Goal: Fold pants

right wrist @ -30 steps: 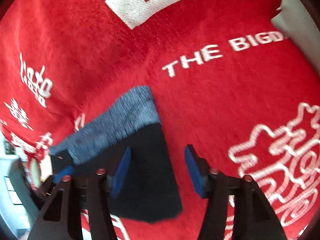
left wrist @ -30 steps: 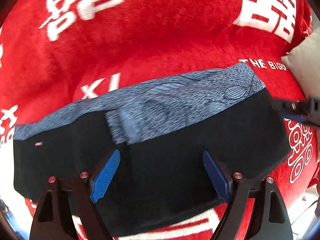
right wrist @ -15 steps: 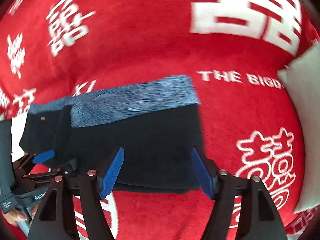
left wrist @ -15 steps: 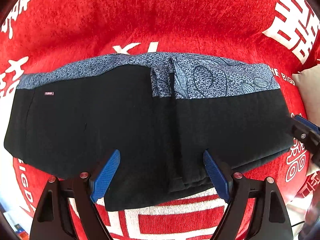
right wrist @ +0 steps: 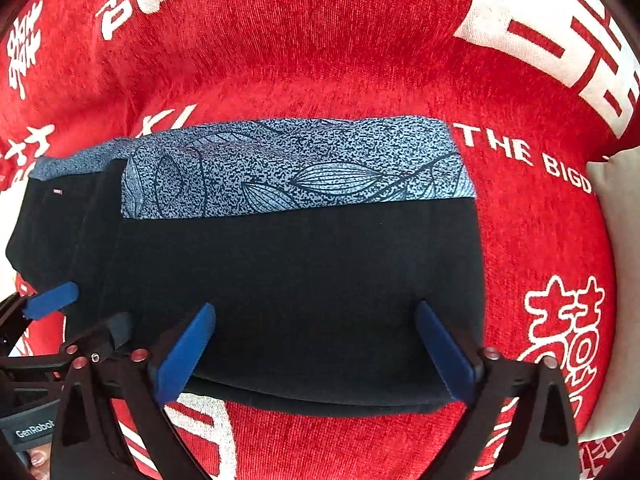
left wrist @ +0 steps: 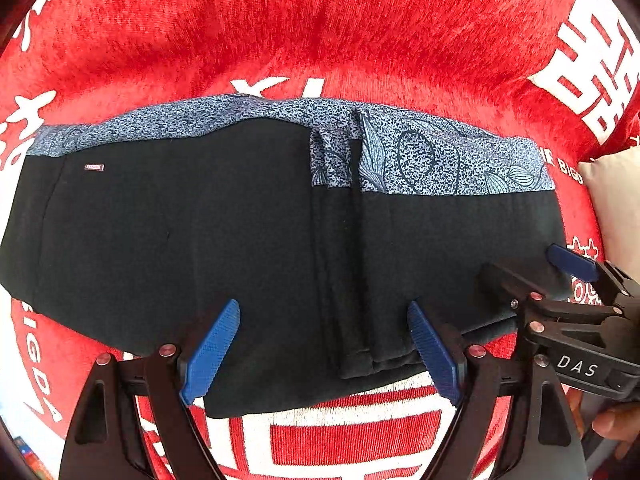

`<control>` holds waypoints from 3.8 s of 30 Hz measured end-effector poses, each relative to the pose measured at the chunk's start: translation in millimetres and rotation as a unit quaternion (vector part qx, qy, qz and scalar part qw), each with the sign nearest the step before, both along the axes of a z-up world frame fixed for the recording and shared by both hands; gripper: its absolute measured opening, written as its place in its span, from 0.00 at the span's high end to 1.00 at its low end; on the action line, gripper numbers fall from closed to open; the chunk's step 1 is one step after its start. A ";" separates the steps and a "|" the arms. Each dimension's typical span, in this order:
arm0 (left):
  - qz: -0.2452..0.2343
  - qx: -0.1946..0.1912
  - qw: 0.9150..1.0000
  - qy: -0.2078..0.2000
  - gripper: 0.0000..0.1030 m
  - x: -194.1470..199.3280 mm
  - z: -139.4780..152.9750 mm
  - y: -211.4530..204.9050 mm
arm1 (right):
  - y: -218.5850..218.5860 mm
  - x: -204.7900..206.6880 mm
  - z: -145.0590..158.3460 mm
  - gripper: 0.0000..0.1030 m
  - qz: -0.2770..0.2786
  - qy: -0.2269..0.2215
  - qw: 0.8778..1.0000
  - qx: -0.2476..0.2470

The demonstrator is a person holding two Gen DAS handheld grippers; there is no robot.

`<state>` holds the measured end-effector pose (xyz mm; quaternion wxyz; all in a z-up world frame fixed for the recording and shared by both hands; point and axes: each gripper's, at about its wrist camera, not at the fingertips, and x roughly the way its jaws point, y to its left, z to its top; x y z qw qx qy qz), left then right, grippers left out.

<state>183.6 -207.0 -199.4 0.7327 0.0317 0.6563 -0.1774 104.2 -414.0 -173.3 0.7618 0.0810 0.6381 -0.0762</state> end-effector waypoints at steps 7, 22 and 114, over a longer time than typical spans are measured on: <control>0.010 -0.003 1.000 -0.009 0.16 -2.4 12.2 13.3 | 9.8 1.9 -3.8 0.01 0.005 0.002 1.000 -0.020; 0.073 -0.010 0.997 -0.006 0.16 -5.4 14.6 77.9 | 35.1 27.3 -18.6 0.00 0.000 0.033 0.997 -0.071; -0.040 0.006 0.949 -0.311 0.73 -17.3 125.0 69.7 | 188.4 181.4 81.5 0.84 0.172 0.026 0.925 0.339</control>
